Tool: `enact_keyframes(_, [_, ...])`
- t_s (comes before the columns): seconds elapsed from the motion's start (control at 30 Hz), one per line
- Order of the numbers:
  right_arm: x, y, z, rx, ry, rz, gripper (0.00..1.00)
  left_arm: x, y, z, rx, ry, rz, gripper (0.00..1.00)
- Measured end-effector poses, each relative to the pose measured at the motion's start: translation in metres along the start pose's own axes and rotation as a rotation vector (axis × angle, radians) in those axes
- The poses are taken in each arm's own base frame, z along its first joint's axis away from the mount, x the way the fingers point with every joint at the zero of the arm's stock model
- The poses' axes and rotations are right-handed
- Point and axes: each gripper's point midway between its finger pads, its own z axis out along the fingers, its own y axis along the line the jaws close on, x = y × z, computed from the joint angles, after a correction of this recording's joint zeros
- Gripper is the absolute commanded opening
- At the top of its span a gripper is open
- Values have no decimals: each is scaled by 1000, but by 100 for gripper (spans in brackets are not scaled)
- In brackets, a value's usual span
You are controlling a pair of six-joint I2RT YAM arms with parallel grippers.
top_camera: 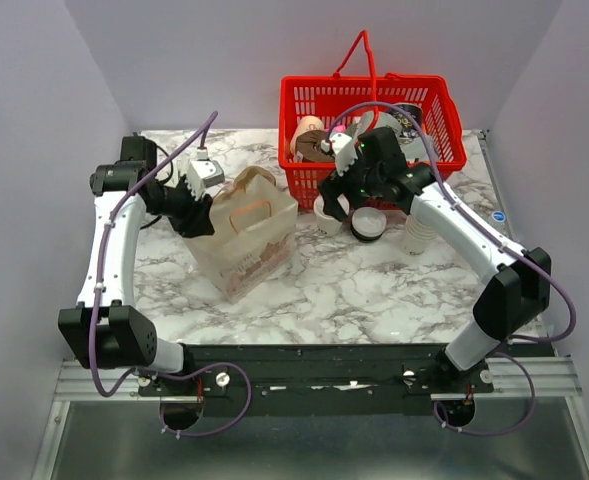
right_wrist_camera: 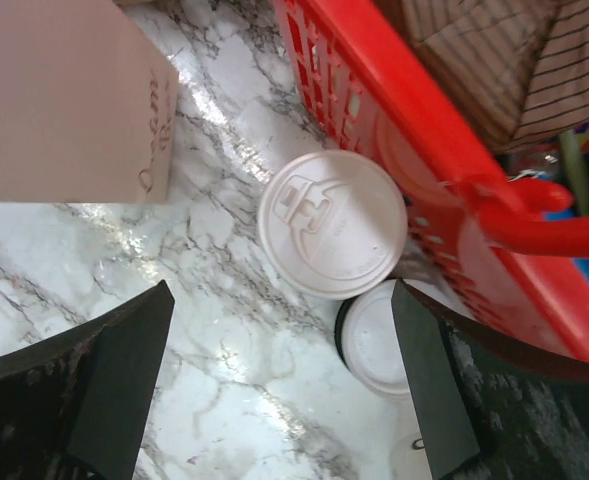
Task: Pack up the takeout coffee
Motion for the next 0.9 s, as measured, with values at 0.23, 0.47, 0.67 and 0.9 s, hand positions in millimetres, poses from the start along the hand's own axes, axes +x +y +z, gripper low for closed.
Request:
enact_keyframes(0.23, [5, 0, 17, 32, 15, 20, 86, 13, -15, -3, -44, -17, -85, 61])
enact_keyframes(0.47, [7, 7, 36, -28, 4, -66, 68, 14, -24, -7, -75, -42, -104, 64])
enact_keyframes(0.67, [17, 16, 52, -84, 30, -132, 58, 5, -23, -11, -110, -79, -129, 72])
enact_keyframes(0.9, [33, 17, 69, -109, 74, -166, 51, -8, -18, -13, -134, -130, -173, 72])
